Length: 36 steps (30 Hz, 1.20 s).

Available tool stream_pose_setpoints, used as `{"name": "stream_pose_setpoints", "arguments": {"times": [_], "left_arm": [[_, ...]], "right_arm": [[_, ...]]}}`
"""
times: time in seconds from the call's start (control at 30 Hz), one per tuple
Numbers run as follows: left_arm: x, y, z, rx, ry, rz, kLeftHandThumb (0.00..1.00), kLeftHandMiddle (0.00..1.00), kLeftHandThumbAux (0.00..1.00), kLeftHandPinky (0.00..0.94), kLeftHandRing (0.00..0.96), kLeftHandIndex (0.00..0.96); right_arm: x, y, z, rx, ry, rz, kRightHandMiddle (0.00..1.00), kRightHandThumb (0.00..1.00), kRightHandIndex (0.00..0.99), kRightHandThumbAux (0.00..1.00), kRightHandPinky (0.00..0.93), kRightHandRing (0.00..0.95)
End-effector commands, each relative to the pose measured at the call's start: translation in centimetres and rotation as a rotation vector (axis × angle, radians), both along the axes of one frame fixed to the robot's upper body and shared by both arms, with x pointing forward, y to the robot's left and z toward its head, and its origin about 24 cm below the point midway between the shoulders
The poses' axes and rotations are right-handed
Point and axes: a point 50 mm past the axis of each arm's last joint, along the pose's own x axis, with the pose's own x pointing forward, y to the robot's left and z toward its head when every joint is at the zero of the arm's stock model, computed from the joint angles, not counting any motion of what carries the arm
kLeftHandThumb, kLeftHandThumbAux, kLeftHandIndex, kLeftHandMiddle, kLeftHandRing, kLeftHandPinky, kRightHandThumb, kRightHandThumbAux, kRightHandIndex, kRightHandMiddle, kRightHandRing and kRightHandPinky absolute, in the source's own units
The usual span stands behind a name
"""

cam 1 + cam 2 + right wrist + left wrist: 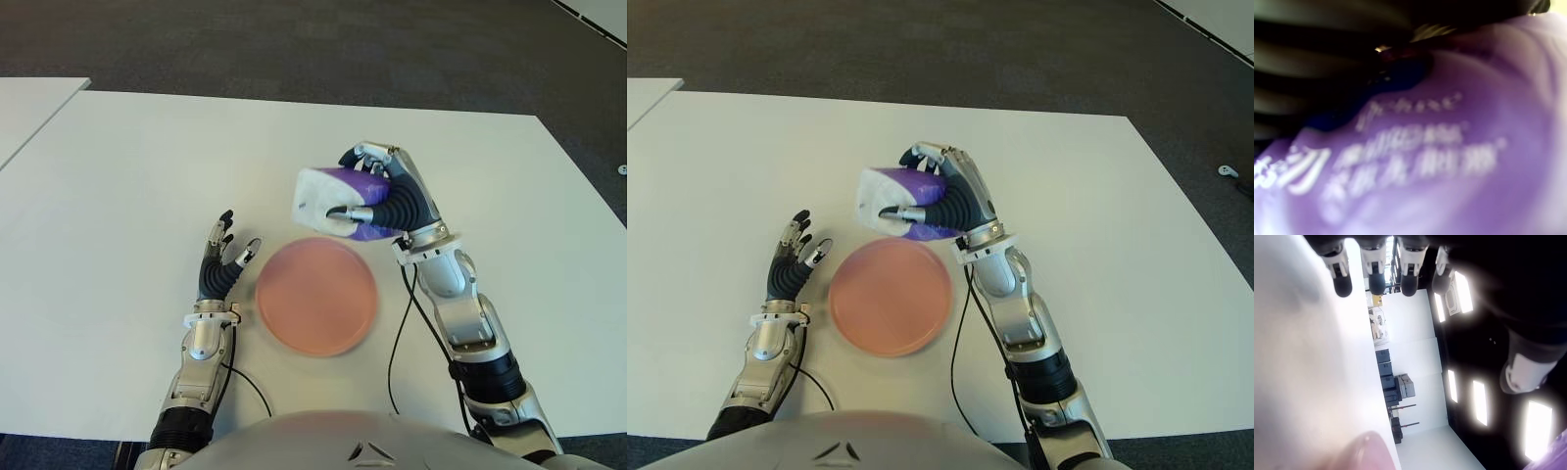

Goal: Put the tissue paper into the plate.

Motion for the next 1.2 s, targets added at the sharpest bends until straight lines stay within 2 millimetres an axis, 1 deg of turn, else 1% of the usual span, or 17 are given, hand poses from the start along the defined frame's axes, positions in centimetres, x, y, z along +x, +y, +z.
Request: {"name": "stream_pose_setpoints", "arguments": {"times": [0.03,0.27,0.4,0.5,0.7,0.9,1.1,1.2], "left_arm": [[-0.3,0.0,-0.8,0.015,0.048,-0.007,0.000,0.000,0.514,0.000,0.000,0.000],[-0.3,0.0,-0.8,0.016,0.051,-0.014,0.000,0.000,0.530,0.000,0.000,0.000],[-0.3,0.0,-0.8,0.014,0.050,-0.016,0.000,0.000,0.537,0.000,0.000,0.000],[-0.2,0.1,-0.8,0.011,0.053,-0.010,0.000,0.000,0.544,0.000,0.000,0.000],[-0.2,0.0,-1.0,0.011,0.055,0.002,0.000,0.000,0.543,0.000,0.000,0.000],[-0.2,0.0,-1.0,0.014,0.054,-0.003,0.000,0.000,0.537,0.000,0.000,0.000],[-0.2,0.0,-0.9,0.009,0.047,-0.001,0.000,0.000,0.543,0.000,0.000,0.000],[-0.3,0.0,-0.9,0.008,0.047,0.000,0.000,0.000,0.547,0.000,0.000,0.000]], "right_arm": [[-0.8,0.3,-1.5,-0.129,0.058,0.121,0.540,0.856,0.399,0.677,0.861,0.865],[-1.4,1.0,-2.1,-0.205,0.085,0.228,0.543,0.856,0.401,0.677,0.863,0.862],[-2.8,2.0,-3.3,-0.220,0.101,0.288,0.544,0.856,0.401,0.677,0.865,0.861],[-3.0,2.1,-3.3,-0.227,0.096,0.321,0.542,0.855,0.400,0.677,0.853,0.856],[-2.9,2.3,-3.4,-0.242,0.101,0.342,0.538,0.854,0.398,0.678,0.827,0.842],[-2.2,2.3,-3.9,-0.271,0.126,0.326,0.535,0.853,0.398,0.678,0.816,0.827],[-1.0,1.6,-4.9,-0.289,0.116,0.262,0.537,0.853,0.397,0.678,0.837,0.830],[-1.0,1.6,-4.9,-0.283,0.105,0.248,0.539,0.853,0.397,0.678,0.846,0.834]]}}
